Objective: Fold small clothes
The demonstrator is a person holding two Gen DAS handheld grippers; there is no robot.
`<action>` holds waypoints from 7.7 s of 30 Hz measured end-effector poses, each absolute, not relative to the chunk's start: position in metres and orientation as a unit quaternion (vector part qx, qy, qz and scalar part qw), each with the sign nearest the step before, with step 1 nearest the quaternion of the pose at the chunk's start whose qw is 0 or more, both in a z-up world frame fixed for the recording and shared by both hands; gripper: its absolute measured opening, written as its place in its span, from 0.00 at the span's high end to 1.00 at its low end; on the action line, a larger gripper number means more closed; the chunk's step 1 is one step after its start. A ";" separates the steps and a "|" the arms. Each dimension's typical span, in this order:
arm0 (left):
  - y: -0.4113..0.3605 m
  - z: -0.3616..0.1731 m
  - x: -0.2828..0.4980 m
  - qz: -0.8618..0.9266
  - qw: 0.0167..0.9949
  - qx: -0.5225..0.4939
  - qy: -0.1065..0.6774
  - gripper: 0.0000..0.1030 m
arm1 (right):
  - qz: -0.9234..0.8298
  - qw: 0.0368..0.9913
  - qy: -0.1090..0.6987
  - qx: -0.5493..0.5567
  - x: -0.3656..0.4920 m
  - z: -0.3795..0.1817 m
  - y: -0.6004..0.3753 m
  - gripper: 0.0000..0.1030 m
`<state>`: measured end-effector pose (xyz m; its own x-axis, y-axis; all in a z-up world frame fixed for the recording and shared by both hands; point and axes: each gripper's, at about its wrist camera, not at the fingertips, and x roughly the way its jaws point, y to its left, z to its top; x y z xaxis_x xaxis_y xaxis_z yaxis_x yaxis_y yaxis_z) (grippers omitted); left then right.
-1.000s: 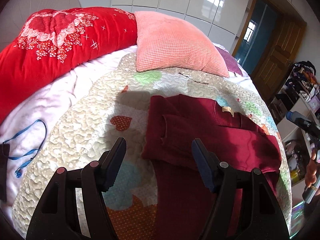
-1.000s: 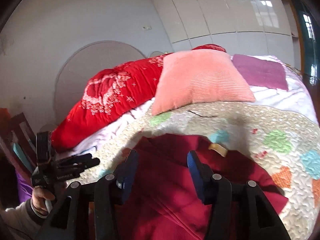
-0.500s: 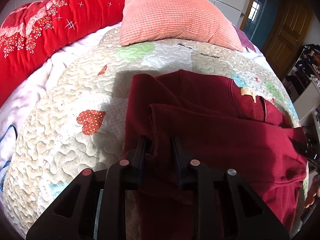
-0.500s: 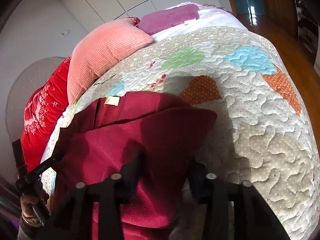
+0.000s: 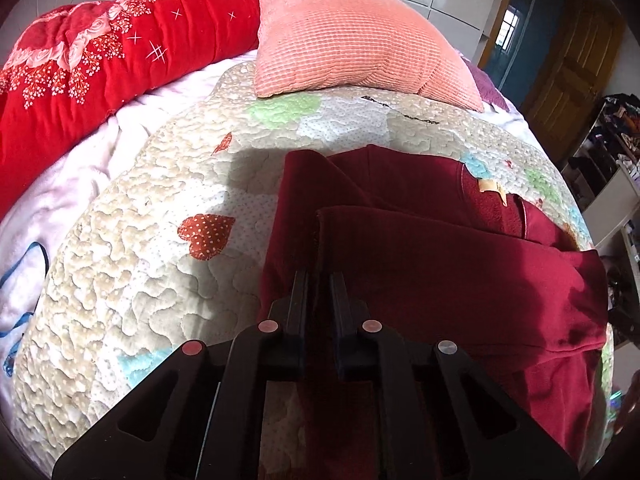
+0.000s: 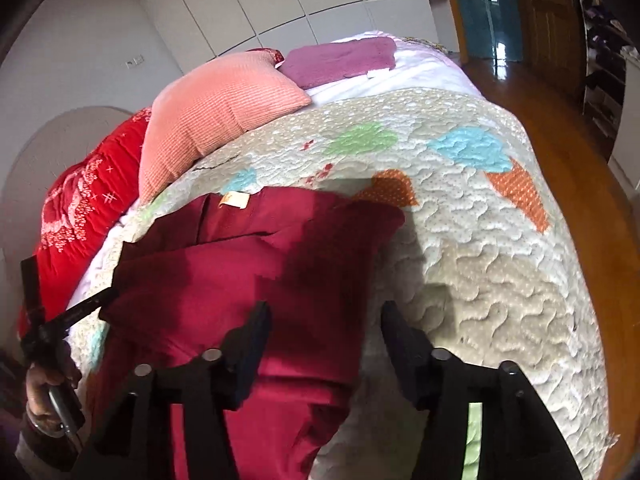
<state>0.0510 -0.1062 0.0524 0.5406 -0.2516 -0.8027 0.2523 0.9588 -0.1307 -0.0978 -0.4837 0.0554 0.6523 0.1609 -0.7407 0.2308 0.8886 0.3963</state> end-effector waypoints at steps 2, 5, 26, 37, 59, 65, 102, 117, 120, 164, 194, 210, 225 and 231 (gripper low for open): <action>-0.101 0.055 0.043 -0.148 0.875 -0.007 0.461 0.85 | -0.006 0.867 0.436 0.242 -0.097 0.038 -0.474 0.37; -0.092 0.059 0.023 -0.158 0.868 -0.003 0.470 0.82 | -0.030 0.882 0.437 0.175 -0.099 0.038 -0.465 0.71; -0.010 0.031 -0.133 -0.200 0.818 -0.034 0.538 0.41 | 0.039 0.864 0.444 0.233 -0.241 0.036 -0.425 0.47; -0.014 0.030 -0.156 -0.196 0.820 -0.023 0.537 0.39 | -0.033 0.903 0.391 0.177 -0.219 0.051 -0.411 0.93; -0.017 0.022 -0.192 -0.223 0.801 -0.018 0.555 0.12 | 0.121 0.852 0.411 0.301 -0.335 0.020 -0.388 0.49; -0.020 0.026 -0.203 -0.225 0.818 0.026 0.529 0.62 | 0.134 0.862 0.406 0.273 -0.332 0.025 -0.381 0.91; -0.016 0.025 -0.218 -0.160 0.841 0.024 0.517 0.41 | 0.192 0.836 0.430 0.283 -0.339 0.026 -0.384 0.56; -0.017 0.023 -0.217 -0.159 0.841 0.022 0.517 0.37 | 0.204 0.823 0.445 0.289 -0.335 0.029 -0.385 0.56; -0.018 0.022 -0.218 -0.159 0.842 0.023 0.515 0.35 | 0.205 0.823 0.444 0.289 -0.336 0.029 -0.384 0.55; -0.026 0.018 -0.218 -0.167 0.837 0.035 0.520 0.23 | 0.216 0.822 0.440 0.289 -0.332 0.028 -0.380 0.54; -0.106 0.147 0.027 -0.258 0.867 -0.039 0.424 0.93 | 0.091 0.932 0.289 0.199 -0.082 0.155 -0.460 0.91; -0.125 0.111 0.121 -0.258 0.833 -0.095 0.481 0.67 | 0.053 0.916 0.300 0.263 -0.062 0.118 -0.515 0.50; -0.092 0.115 0.088 -0.241 0.841 -0.101 0.474 0.31 | -0.008 0.900 0.400 0.175 -0.002 0.064 -0.485 0.60; -0.062 0.090 0.028 -0.265 0.830 -0.071 0.485 0.31 | 0.034 0.899 0.380 0.213 -0.105 0.077 -0.480 0.49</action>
<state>0.0283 -0.0621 0.0904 0.3884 -0.5096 -0.7678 0.3715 0.8491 -0.3756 -0.1052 -0.4801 0.0770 0.7085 0.2236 -0.6693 0.1007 0.9067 0.4095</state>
